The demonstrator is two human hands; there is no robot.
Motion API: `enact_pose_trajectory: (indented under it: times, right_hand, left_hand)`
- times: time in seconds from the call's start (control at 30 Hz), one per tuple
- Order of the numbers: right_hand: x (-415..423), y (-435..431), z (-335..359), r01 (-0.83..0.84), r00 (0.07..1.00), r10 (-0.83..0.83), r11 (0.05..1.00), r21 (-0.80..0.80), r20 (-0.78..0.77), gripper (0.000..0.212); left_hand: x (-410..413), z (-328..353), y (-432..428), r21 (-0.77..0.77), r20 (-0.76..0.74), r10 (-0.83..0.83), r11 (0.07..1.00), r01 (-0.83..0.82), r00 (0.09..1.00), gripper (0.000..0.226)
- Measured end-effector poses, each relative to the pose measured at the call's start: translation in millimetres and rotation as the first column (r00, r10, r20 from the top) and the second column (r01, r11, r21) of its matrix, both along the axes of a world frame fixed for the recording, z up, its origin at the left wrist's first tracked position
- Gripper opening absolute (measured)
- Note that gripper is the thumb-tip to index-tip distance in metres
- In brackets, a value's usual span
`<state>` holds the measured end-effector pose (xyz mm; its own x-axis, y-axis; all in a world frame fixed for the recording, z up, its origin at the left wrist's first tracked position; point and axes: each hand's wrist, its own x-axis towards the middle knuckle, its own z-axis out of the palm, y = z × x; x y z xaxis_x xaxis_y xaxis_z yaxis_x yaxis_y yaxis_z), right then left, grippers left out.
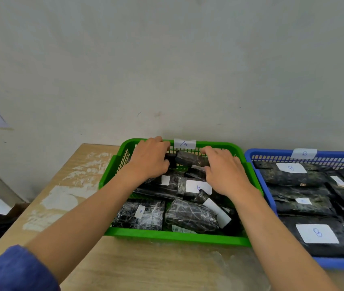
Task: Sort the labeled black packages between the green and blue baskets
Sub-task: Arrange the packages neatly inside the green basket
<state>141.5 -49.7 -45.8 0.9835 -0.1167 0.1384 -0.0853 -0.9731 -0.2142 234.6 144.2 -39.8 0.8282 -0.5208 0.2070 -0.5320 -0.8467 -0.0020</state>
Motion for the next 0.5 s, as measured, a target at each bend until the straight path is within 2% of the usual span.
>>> enact_pose_trajectory:
  times: [0.13,0.23,0.3,0.33,0.43,0.5]
  right_hand:
    - [2,-5,0,0.049,0.995,-0.057,0.994,-0.096,-0.083,0.050]
    - [1,-6,2,0.065,0.998,-0.067,0.992,-0.109,-0.015,0.038]
    - [-2,-9,4,0.062,0.997,-0.062,0.998,0.006,0.038,0.033]
    - [-4,-10,6,0.050,0.997,-0.056,0.993,0.111,0.047,0.032]
    - [-9,-11,19,0.020,0.993,-0.070,0.890,0.456,0.094,0.034]
    - [-17,-12,28,0.013,0.989,-0.091,0.837,0.547,0.117,0.038]
  left_hand:
    - [2,-5,0,0.019,0.028,-0.001,1.000,0.000,1.000,0.039]
    - [2,-4,2,-0.043,-0.010,0.001,0.999,-0.001,1.000,0.035]
    - [1,-2,3,-0.080,-0.061,0.020,0.996,-0.025,0.998,0.035]
    - [1,-2,4,-0.083,-0.081,0.025,0.996,-0.032,0.996,0.036]
    - [-1,-1,4,-0.063,-0.071,0.011,0.998,-0.016,0.997,0.033]
    - [-2,1,3,-0.048,-0.006,-0.020,0.999,0.019,1.000,0.027]
